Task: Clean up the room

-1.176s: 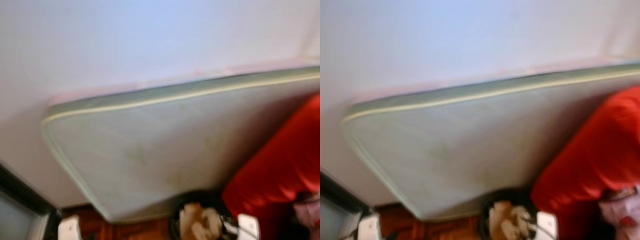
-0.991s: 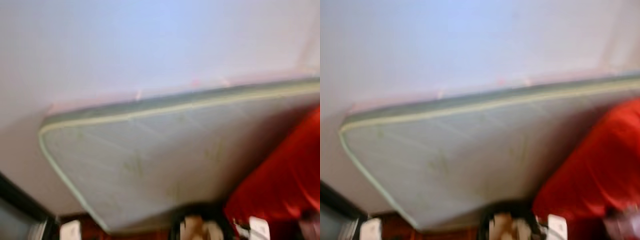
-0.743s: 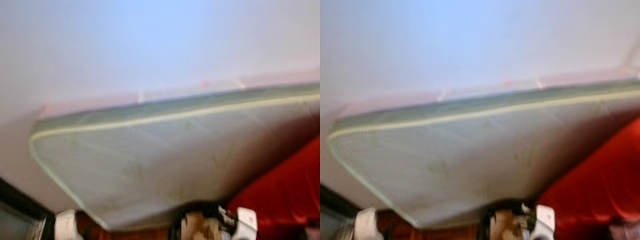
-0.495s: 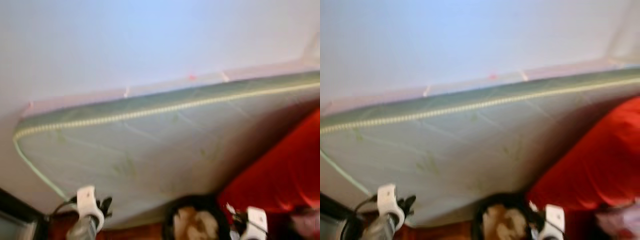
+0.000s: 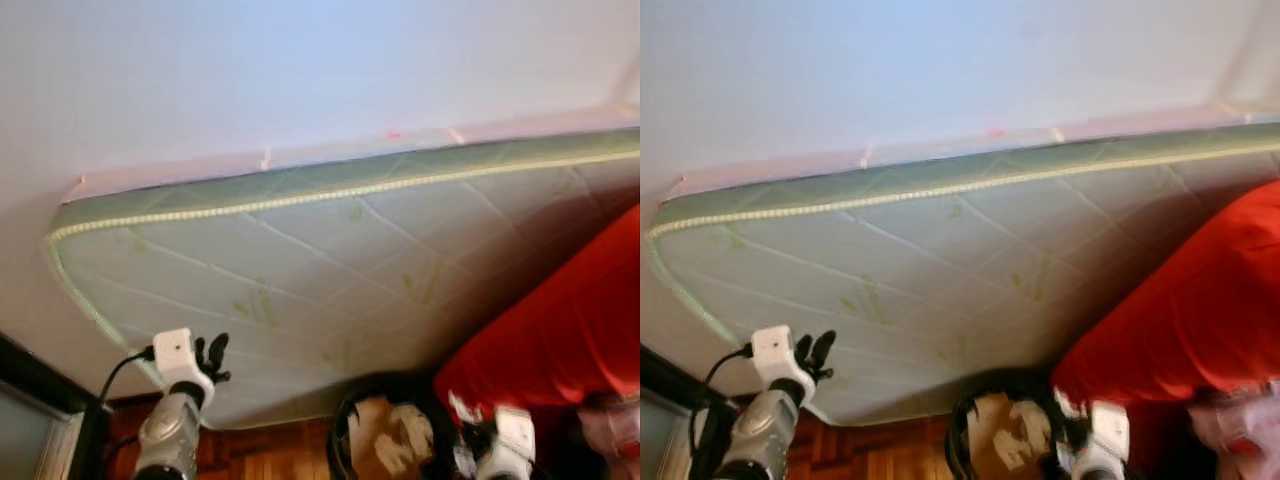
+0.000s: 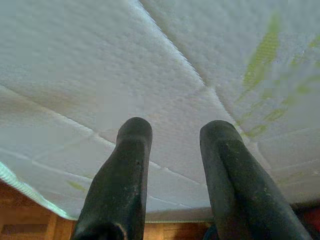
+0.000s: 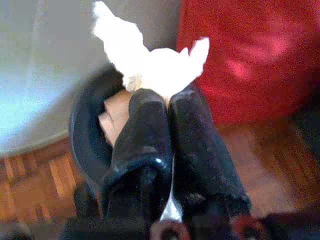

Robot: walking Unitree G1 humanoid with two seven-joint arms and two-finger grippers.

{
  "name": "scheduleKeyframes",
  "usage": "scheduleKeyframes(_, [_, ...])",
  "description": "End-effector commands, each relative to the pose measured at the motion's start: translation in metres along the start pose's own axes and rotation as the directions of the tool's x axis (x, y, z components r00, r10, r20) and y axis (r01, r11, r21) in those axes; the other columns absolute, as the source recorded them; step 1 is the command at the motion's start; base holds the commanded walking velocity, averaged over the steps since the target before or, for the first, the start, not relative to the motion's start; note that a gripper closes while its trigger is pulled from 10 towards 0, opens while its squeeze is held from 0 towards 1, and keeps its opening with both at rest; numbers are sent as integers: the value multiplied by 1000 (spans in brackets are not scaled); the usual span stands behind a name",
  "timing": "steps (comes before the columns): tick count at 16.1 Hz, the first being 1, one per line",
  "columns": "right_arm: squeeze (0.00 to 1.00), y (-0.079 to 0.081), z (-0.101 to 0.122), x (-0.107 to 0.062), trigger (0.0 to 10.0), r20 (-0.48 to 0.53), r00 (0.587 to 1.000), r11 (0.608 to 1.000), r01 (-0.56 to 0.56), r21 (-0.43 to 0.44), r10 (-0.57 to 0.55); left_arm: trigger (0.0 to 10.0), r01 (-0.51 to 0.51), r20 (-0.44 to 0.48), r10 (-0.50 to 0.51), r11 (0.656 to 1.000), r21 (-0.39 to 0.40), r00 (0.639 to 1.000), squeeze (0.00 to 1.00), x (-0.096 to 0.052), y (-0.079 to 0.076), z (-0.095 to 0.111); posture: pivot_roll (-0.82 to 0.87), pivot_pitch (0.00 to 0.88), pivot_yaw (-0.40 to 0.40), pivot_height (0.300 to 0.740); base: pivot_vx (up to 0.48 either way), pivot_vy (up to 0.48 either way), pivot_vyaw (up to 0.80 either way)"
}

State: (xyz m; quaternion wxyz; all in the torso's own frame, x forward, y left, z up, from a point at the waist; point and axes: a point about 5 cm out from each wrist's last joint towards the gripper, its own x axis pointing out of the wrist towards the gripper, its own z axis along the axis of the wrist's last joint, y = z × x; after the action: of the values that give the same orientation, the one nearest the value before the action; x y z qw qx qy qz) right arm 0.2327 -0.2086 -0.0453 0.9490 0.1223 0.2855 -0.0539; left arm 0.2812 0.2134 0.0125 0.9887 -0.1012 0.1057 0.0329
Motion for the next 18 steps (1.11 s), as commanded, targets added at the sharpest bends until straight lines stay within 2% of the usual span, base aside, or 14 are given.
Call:
scheduleKeyframes(1, [0,18,58,21,10000,124,992,1000,-15,-19,17,10000,30,29,-30,1000,10,999,0,2,-6,5,87,180,34,740,0,0,0])
scheduleKeyframes(3, [0,20,68,23,10000,147,989,1000,-12,-21,15,10000,53,60,-54,998,22,997,0,5,-13,13,92,193,27,740,0,0,0])
scheduleKeyframes(6, [0,19,70,23,10000,155,988,1000,-13,-16,15,10000,61,68,-61,998,14,996,0,6,-17,14,90,199,16,740,0,0,0])
scheduleKeyframes(10, [0,14,51,20,10000,79,997,1000,3,-25,-1,10000,72,60,-74,997,35,995,0,0,-16,9,113,218,14,740,0,0,0])
scheduleKeyframes(15, [0,27,49,21,10000,79,993,996,-85,-6,85,10000,70,61,-73,996,49,995,0,-3,-10,11,124,233,29,740,0,0,0])
scheduleKeyframes(18, [0,29,50,22,10000,84,993,996,-87,17,85,10000,83,64,-87,995,58,994,0,-2,-10,14,134,236,41,740,0,0,0])
